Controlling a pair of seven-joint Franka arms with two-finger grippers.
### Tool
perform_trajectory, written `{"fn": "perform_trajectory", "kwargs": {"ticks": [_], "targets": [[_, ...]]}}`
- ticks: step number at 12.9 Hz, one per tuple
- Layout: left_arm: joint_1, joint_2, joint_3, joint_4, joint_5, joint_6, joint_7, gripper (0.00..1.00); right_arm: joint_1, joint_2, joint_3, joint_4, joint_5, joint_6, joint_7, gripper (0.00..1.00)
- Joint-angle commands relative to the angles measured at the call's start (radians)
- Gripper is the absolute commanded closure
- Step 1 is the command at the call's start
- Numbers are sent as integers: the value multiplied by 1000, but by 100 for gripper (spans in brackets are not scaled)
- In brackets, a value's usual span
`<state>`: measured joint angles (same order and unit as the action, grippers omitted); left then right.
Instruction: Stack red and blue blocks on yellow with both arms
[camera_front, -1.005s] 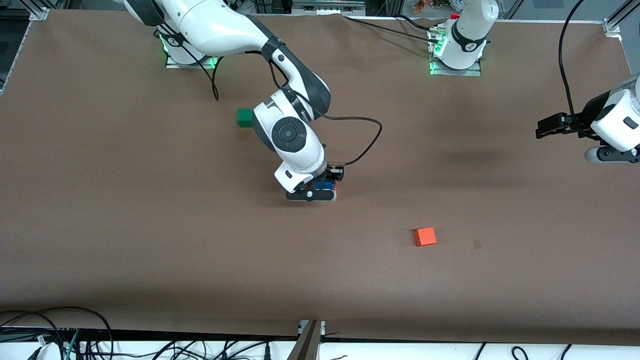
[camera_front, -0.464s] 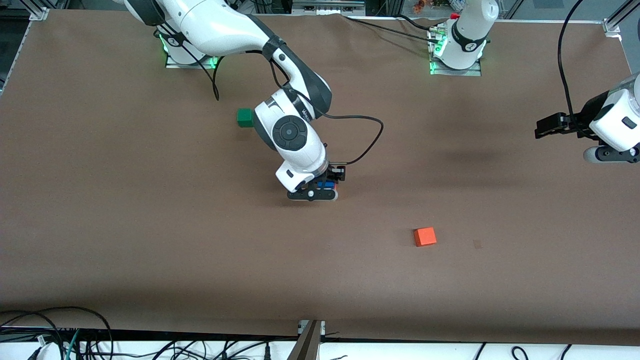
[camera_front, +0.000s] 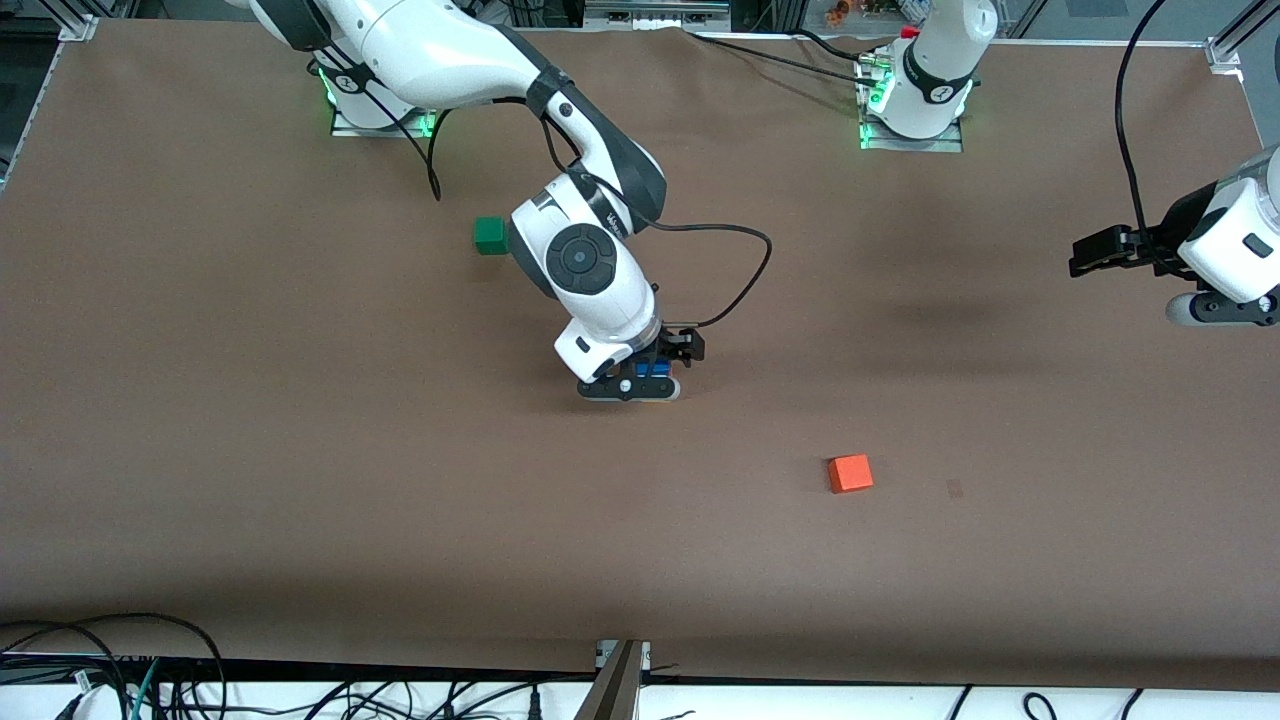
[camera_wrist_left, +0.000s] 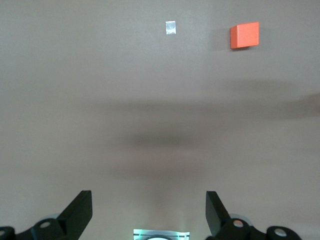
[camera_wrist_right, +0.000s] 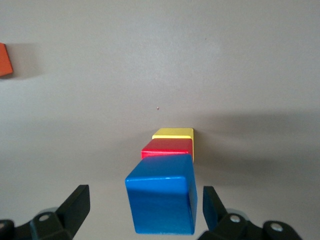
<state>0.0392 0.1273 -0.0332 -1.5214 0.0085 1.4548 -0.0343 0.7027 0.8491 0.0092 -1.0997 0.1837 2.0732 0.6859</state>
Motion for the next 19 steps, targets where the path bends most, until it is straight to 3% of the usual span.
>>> {"fn": "perform_trajectory", "kwargs": {"ticks": [1,8,10,13,16,19], "targets": [[-9,12,1,26,-1,-2,8,0,-9,-59,-26,15,7,-128,12,0],[-10,14,1,26,-1,-2,5,0,-51,-251,-257,11,23,-324,-28,1],[-10,14,-1,26,-1,-2,5,0,-142,-315,-259,4,90,-407,-132,1],[-15,14,-1,26,-1,-2,4,0,-235,-384,-287,-5,103,-518,-158,1],[-15,14,-1,26,-1,-2,5,0,-249,-456,-363,-87,125,-528,-164,1],[-15,14,-1,26,-1,-2,4,0,-249,-467,-419,-103,125,-574,-248,1]]}}
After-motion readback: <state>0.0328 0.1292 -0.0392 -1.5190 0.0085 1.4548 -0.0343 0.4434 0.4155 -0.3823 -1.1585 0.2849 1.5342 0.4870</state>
